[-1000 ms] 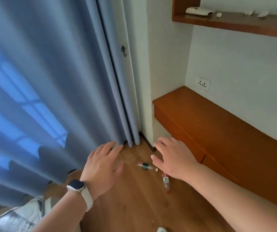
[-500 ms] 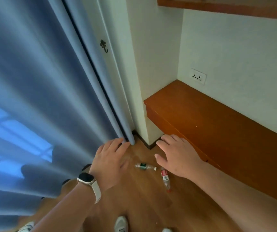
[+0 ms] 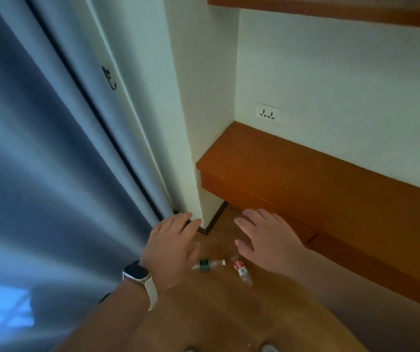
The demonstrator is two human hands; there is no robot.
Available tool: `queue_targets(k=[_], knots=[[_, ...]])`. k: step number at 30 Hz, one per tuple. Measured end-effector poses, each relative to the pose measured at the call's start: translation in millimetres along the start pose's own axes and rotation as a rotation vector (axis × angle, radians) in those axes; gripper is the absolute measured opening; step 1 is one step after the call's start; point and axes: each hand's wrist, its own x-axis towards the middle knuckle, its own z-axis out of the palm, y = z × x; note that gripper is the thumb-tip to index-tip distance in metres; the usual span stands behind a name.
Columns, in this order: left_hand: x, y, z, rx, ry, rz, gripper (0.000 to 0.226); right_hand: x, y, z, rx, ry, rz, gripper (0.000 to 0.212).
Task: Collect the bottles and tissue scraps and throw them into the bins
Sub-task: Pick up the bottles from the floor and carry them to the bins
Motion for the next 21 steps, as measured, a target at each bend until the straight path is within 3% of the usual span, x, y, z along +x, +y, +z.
queue_targets(k=[6,12,21], knots=[[14.9,-67.7,27.9,-0.018,0.005,0.147,0.051,27.5,-42.0,20.9,0.022,0.006,0.091,0.06],[34.3,-90.7,81.7,-0.088,-0.02,0.21,0.05,53.6,-40.8,58.3,0.023,-0.037,0.154,0.063],[59.7,-98.5,268.1,-0.164,-0.144,0.216,0.048,126.7,23.1,240.6,0.037,-0.082,0.179,0.053]])
